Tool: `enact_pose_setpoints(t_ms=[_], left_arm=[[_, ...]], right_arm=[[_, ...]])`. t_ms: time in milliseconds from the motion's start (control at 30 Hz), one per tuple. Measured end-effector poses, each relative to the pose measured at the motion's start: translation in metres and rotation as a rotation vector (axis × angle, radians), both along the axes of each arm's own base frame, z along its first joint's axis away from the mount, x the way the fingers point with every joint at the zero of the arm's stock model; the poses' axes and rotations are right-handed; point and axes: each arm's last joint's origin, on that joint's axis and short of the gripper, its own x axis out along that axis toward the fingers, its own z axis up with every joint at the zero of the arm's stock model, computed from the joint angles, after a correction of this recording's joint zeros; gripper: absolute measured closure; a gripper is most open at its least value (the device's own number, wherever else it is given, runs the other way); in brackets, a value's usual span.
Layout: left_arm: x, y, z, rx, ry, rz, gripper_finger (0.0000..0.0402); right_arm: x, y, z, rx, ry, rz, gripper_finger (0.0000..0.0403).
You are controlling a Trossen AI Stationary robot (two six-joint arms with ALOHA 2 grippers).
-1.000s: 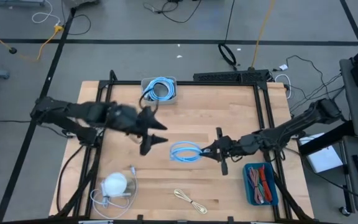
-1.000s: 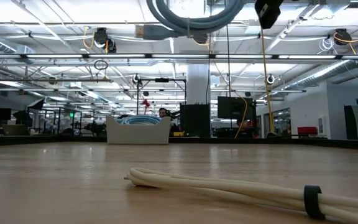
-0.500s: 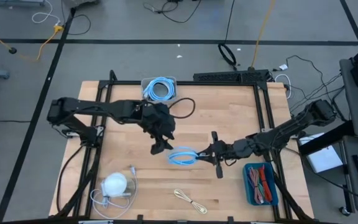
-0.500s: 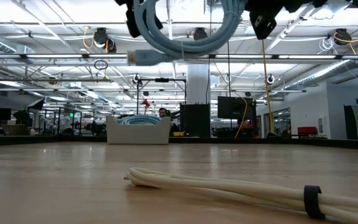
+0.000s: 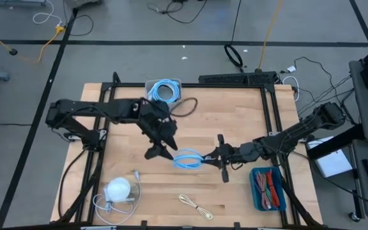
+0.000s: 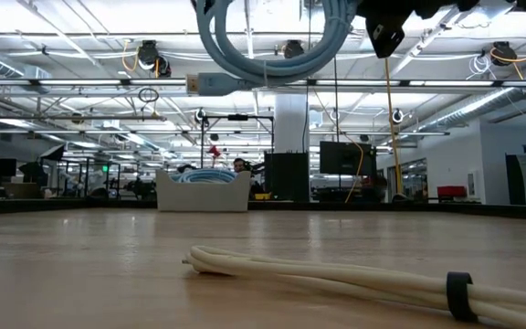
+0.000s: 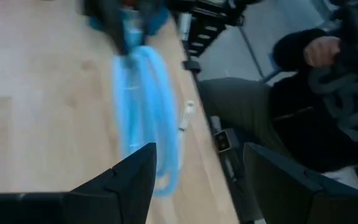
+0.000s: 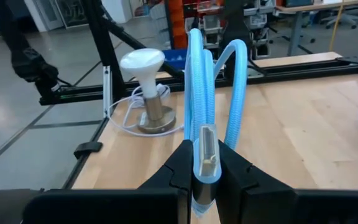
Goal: Pick & Place USB Port
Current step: Put the blue HDMI cable into the gray bin
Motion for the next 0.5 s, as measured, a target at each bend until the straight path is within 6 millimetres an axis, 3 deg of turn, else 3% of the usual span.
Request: enact_pose_setpoints(t_ms=[200,500], left_arm=[[0.019,-0.014,-0.017,0.015,0.015,-0.022,0.0156],[0.02,-0.004,-0.021,0.159,0.022,0.113,0.0156]], right_arm=[[0.003,-0.002,-0.004,-0.005,0.011,-0.005,0.0379],[0.006,0.0,-0.005,0.007,-0.004,0.017,0.0379]])
